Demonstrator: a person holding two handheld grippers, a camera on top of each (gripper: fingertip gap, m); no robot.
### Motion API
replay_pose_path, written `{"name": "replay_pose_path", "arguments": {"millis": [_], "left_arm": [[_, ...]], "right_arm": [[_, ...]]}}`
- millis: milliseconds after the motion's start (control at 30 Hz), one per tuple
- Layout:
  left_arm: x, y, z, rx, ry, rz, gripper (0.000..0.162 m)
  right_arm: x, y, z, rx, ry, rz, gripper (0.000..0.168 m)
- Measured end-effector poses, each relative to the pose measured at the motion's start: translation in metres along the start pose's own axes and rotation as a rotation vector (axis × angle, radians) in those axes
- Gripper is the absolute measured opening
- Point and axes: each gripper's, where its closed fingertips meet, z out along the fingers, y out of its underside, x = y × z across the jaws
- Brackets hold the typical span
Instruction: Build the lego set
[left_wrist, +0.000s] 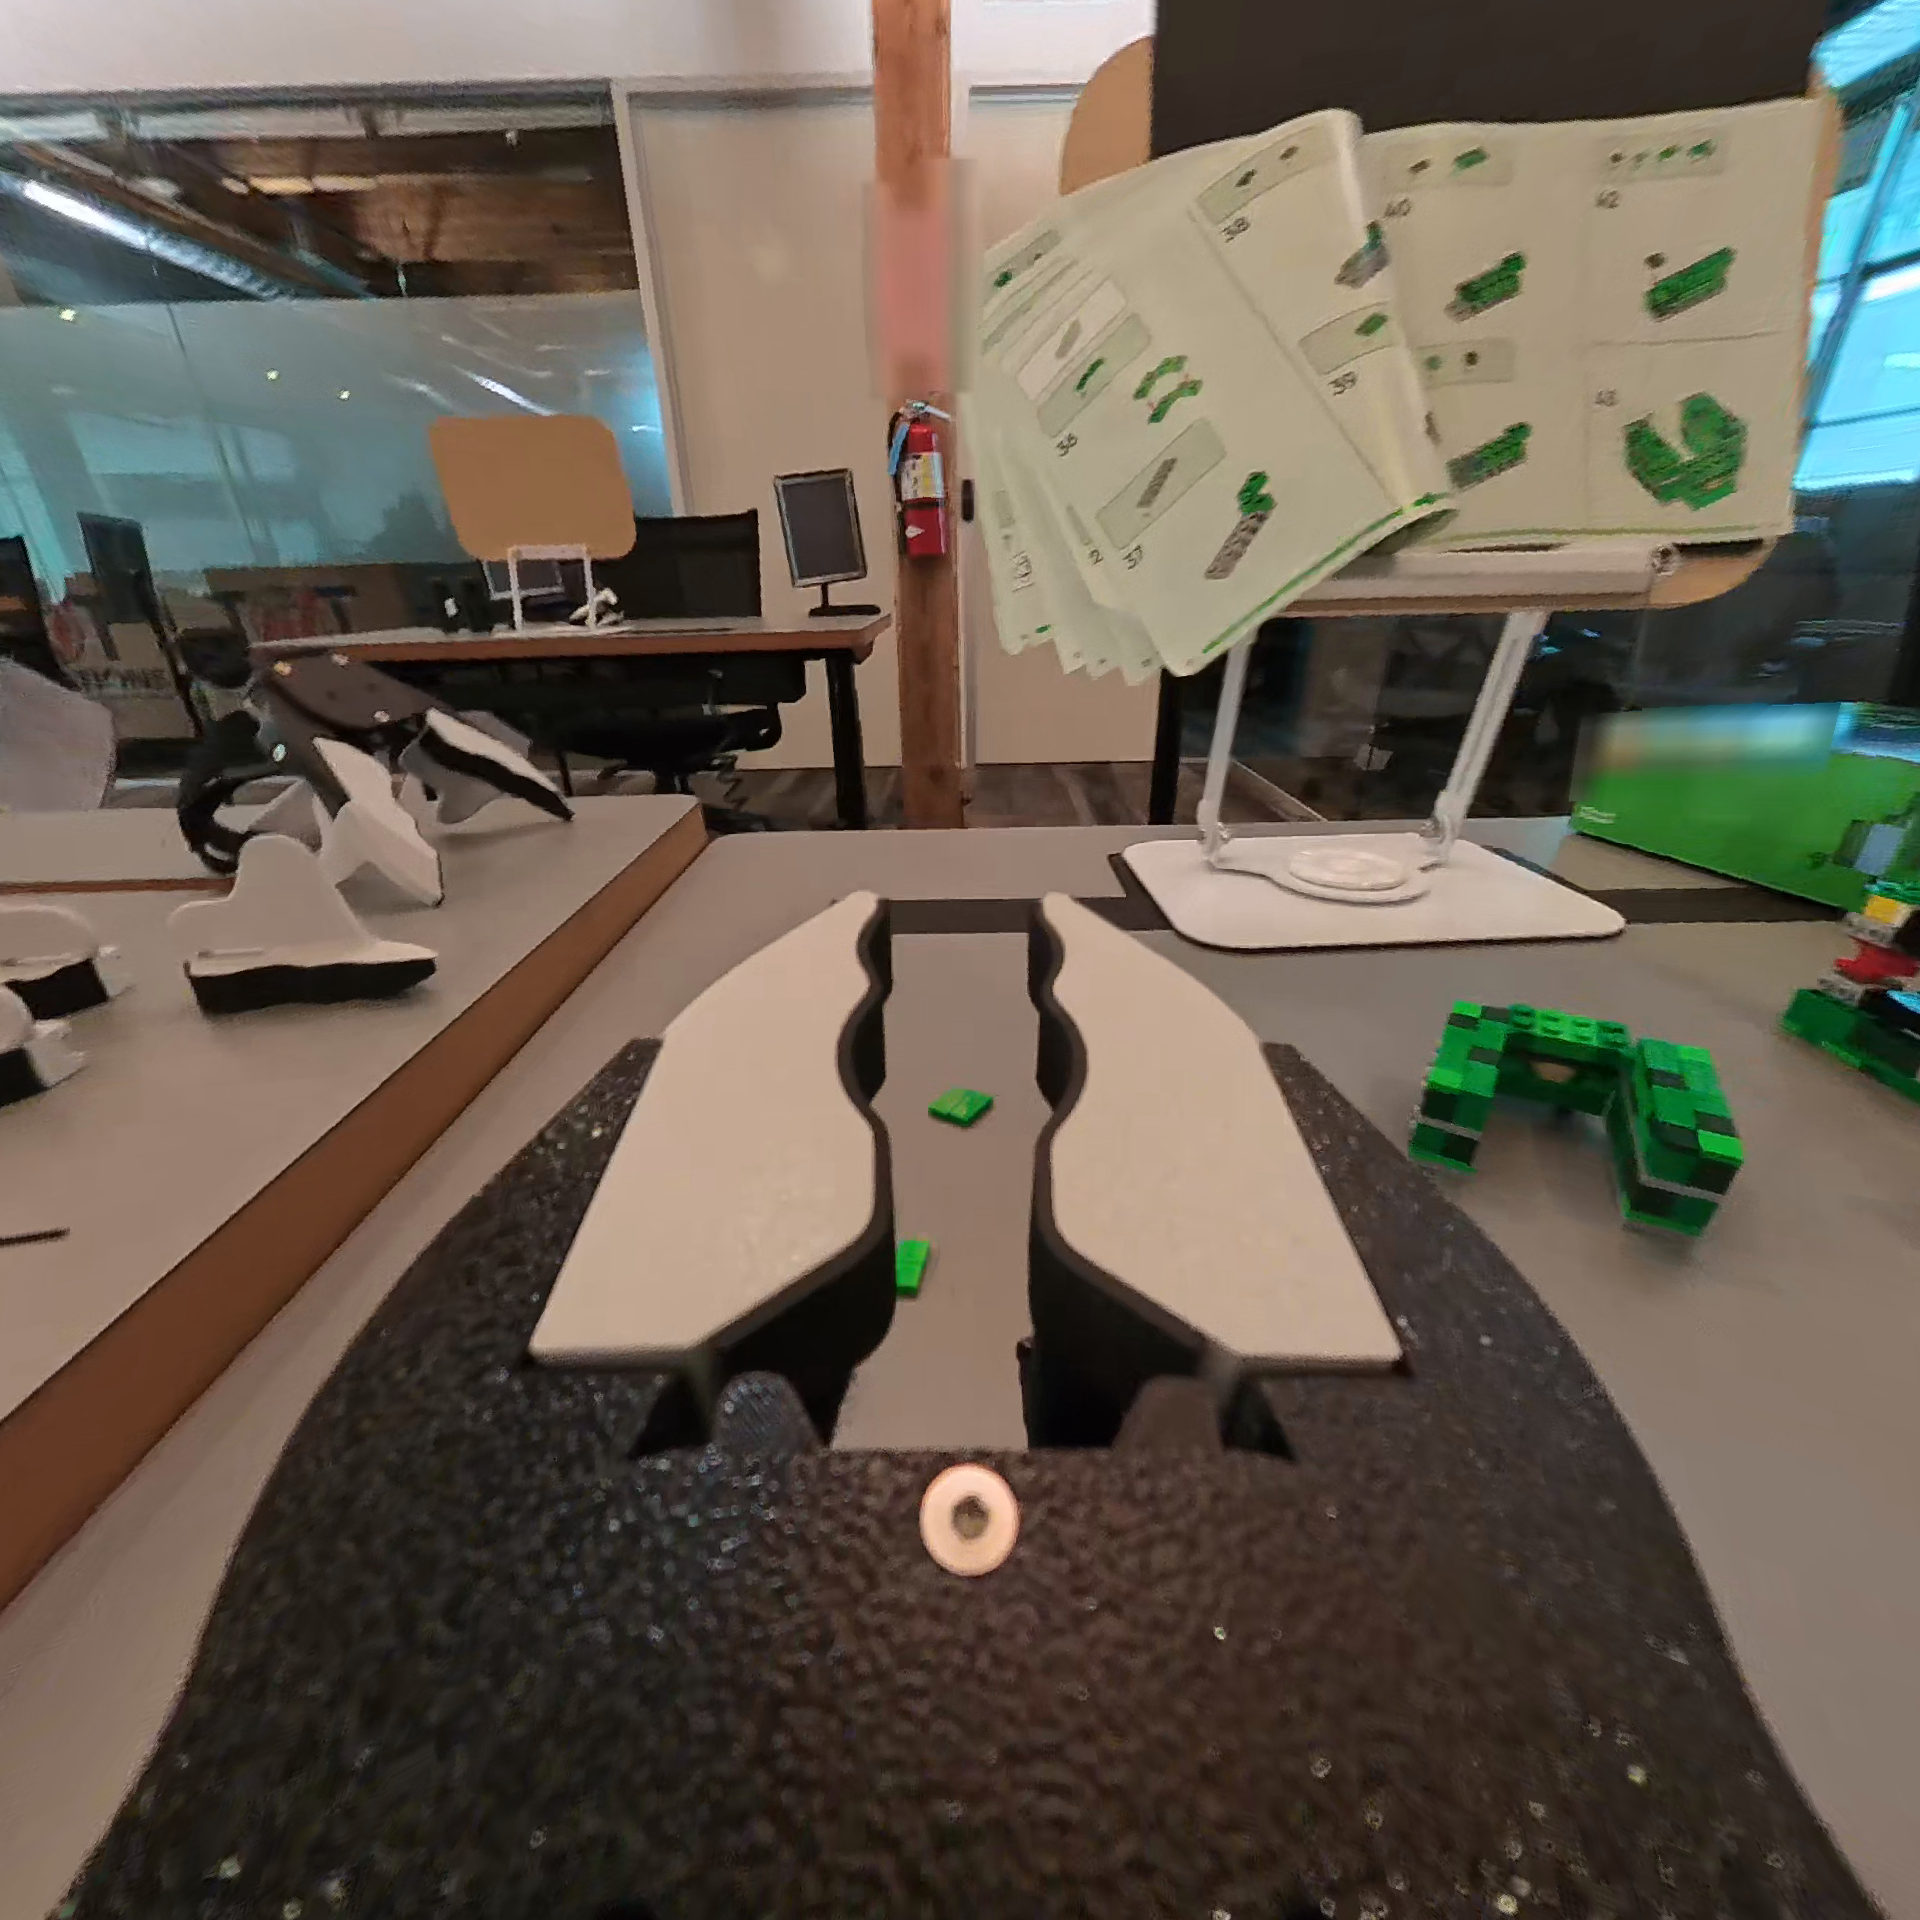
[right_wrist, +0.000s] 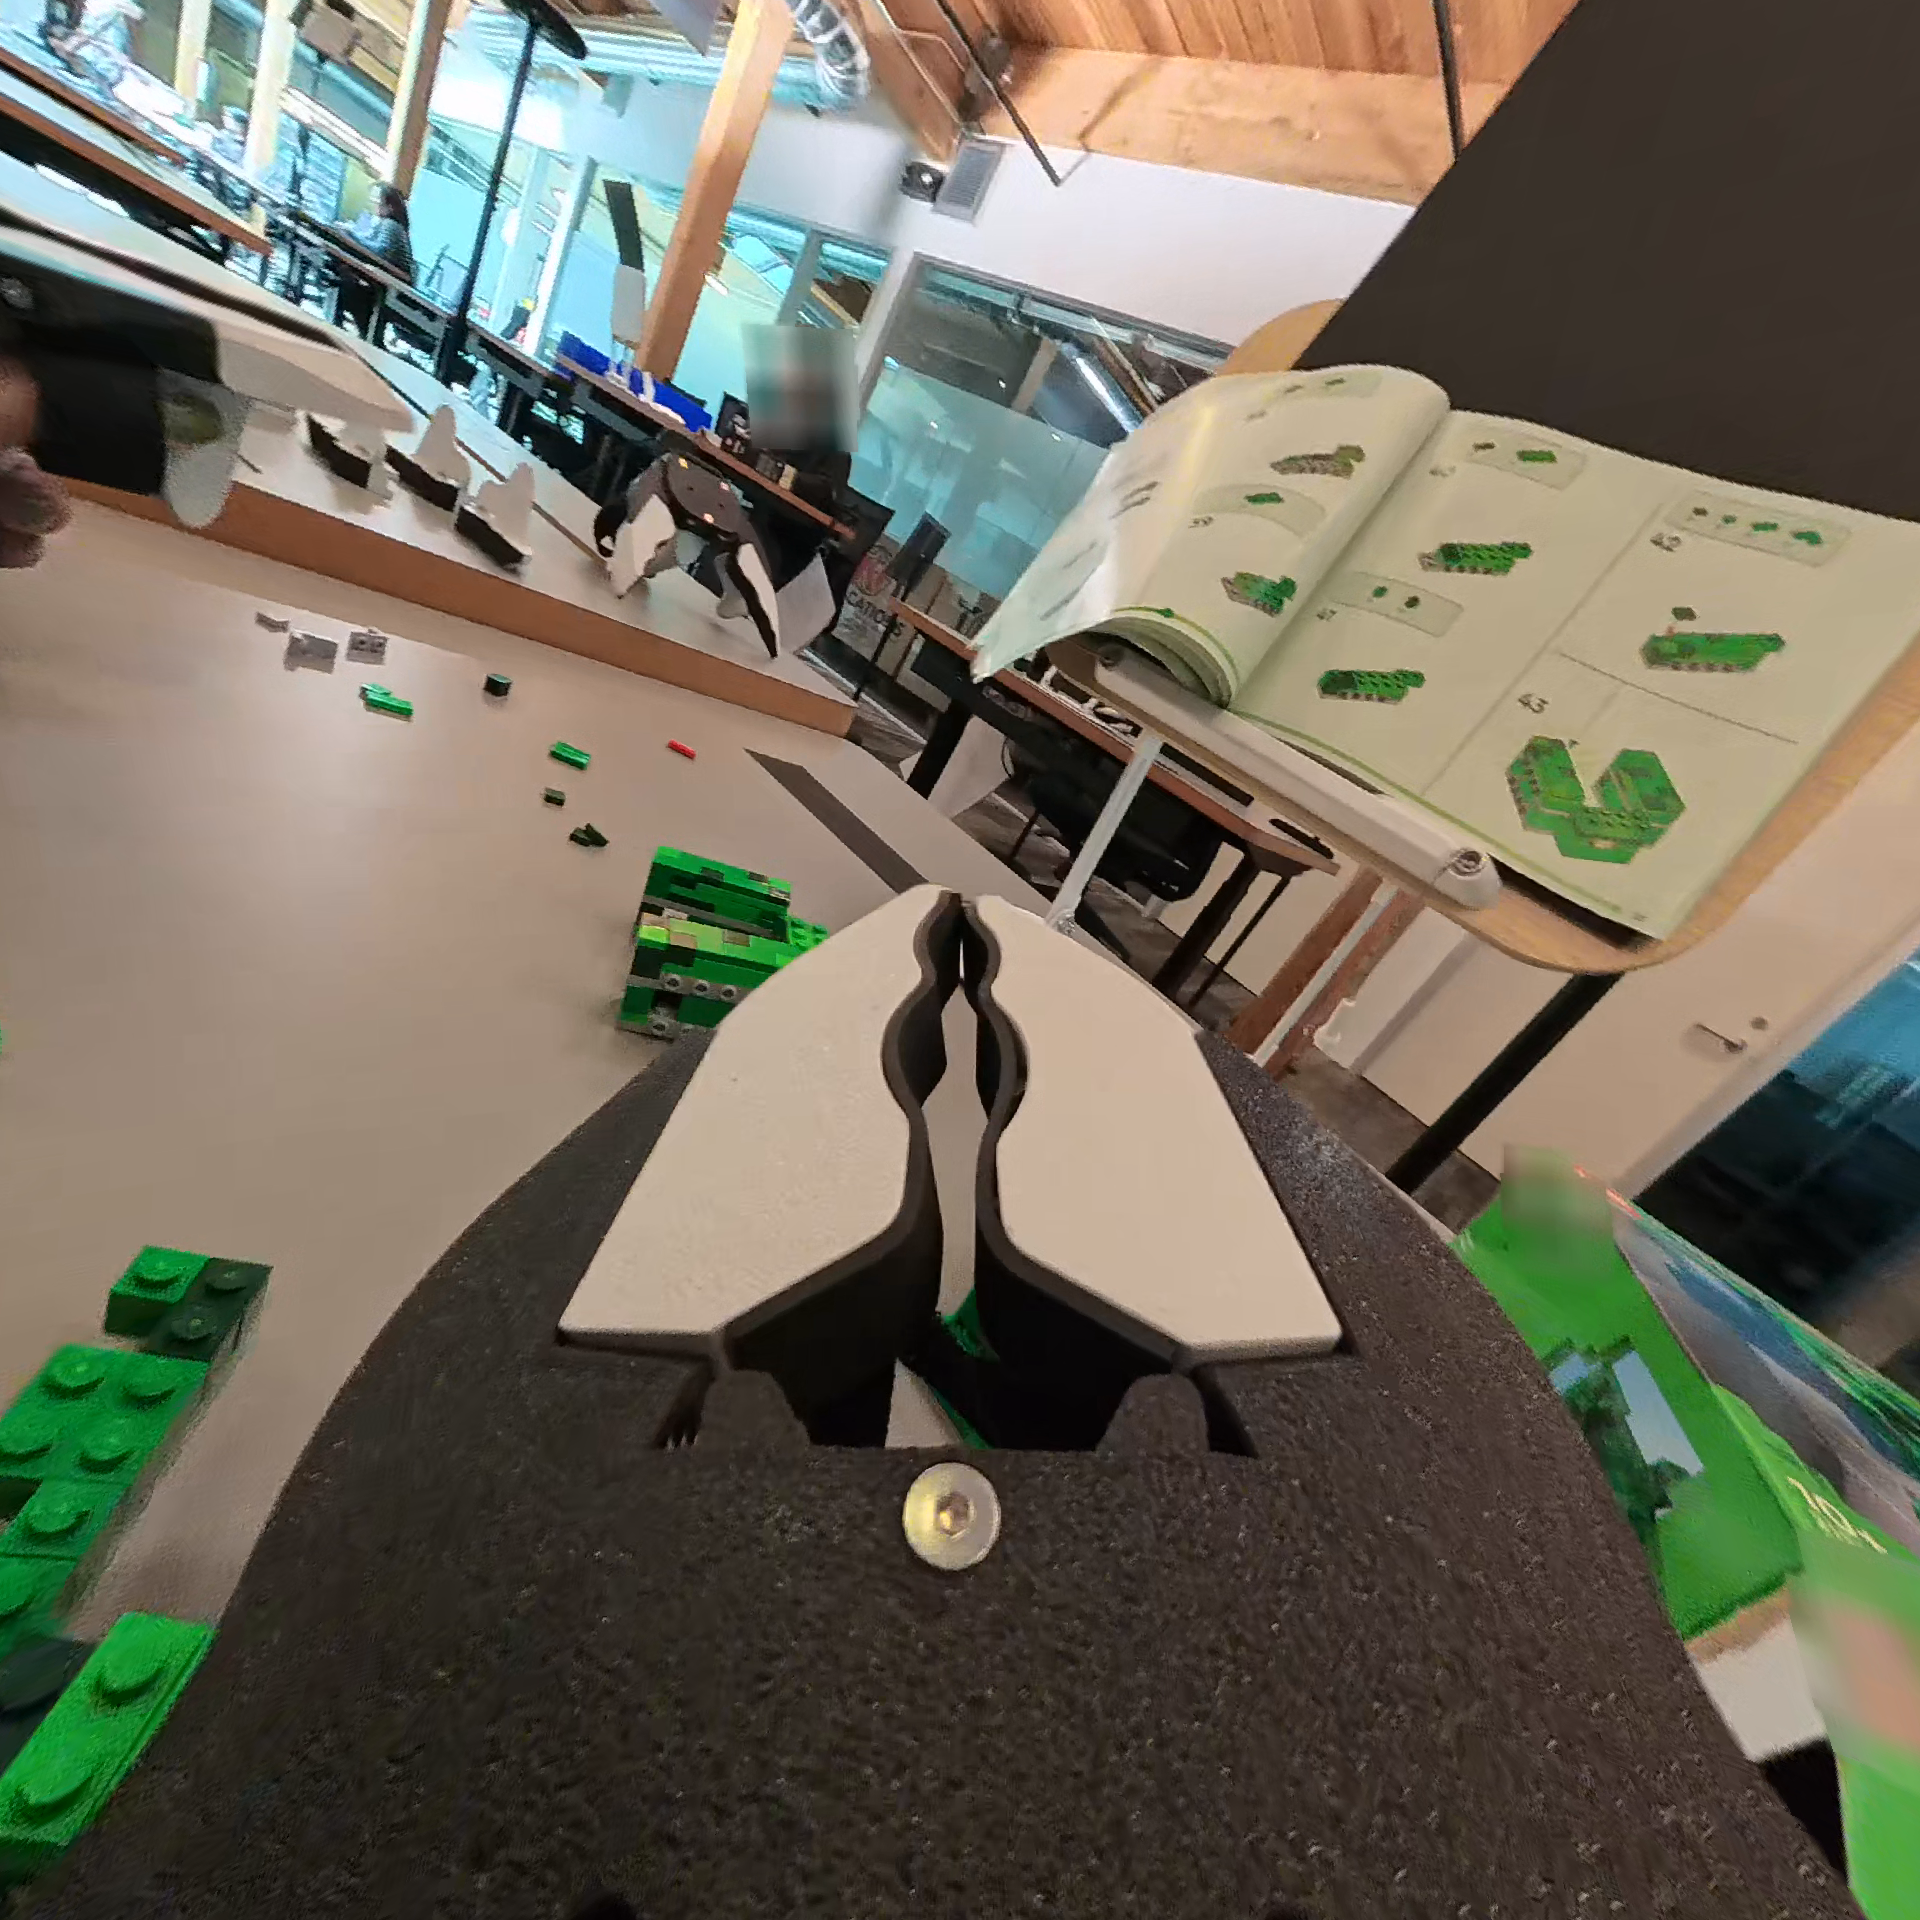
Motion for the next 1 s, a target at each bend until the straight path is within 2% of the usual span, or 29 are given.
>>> {"name": "replay_pose_path", "arguments": {"millis": [133,433,667,800,1000], "left_arm": [[0.016,0.002,0.000,-0.013,0.057,0.081,0.023],[0.019,0.006,-0.004,-0.059,0.110,0.034,0.023],[-0.003,0.014,-0.011,-0.143,0.055,0.056,0.026],[-0.025,0.009,-0.017,-0.128,-0.006,0.096,0.024],[-0.033,0.009,-0.019,-0.127,0.008,0.103,0.022]], "right_arm": [[-0.003,-0.001,-0.001,0.011,-0.023,0.009,0.000],[-0.003,-0.001,-0.002,0.011,-0.032,0.037,0.000],[-0.002,-0.001,-0.005,0.006,-0.022,0.042,0.000],[-0.005,0.000,-0.004,0.000,-0.032,0.024,0.000],[-0.010,0.001,-0.003,-0.010,-0.047,-0.006,0.000]]}}
